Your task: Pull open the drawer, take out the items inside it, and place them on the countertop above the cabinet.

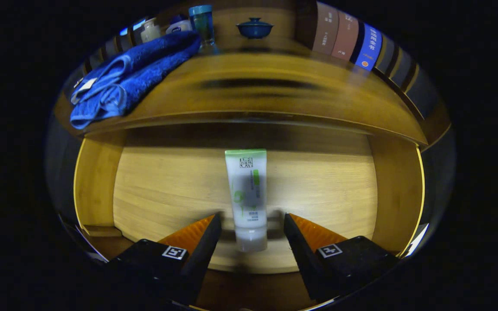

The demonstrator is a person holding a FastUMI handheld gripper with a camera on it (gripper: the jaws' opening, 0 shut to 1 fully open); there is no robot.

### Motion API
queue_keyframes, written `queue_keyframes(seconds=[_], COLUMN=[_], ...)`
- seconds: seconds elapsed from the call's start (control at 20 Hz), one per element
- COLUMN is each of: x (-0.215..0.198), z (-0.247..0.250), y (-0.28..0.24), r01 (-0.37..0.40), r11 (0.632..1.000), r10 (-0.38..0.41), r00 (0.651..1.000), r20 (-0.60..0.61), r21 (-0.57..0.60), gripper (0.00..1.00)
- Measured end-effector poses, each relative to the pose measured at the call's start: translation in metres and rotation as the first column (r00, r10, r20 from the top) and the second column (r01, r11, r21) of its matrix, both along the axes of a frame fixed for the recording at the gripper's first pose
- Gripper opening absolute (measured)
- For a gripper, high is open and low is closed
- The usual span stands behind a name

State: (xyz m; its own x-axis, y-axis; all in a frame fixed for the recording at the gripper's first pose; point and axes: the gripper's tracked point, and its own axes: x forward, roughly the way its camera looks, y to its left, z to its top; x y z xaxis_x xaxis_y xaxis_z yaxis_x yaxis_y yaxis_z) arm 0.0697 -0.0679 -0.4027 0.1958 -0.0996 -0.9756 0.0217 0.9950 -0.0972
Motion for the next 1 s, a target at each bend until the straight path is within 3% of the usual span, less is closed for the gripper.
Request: queue_keyframes(seconds=[0.55,0.7,0.8,1.0], x=[-0.003,-0.001,-0.006,-0.017], z=[-0.012,-0.011,-0.009,0.001], y=[0.0,0.005,0.006,0.007], r01=[-0.004,-0.017,-0.04,-0.061], r11=[1.0,1.0,0.999,0.998], r10=[0.004,0.019,0.043,0.063], r00=[0.994,0.995,0.995,0.994], r20=[-0.105,-0.1,-0.092,-0.09], r21=[0.006,0.015,0.024,0.022], gripper=[0.82,0.54,0.46,0.45])
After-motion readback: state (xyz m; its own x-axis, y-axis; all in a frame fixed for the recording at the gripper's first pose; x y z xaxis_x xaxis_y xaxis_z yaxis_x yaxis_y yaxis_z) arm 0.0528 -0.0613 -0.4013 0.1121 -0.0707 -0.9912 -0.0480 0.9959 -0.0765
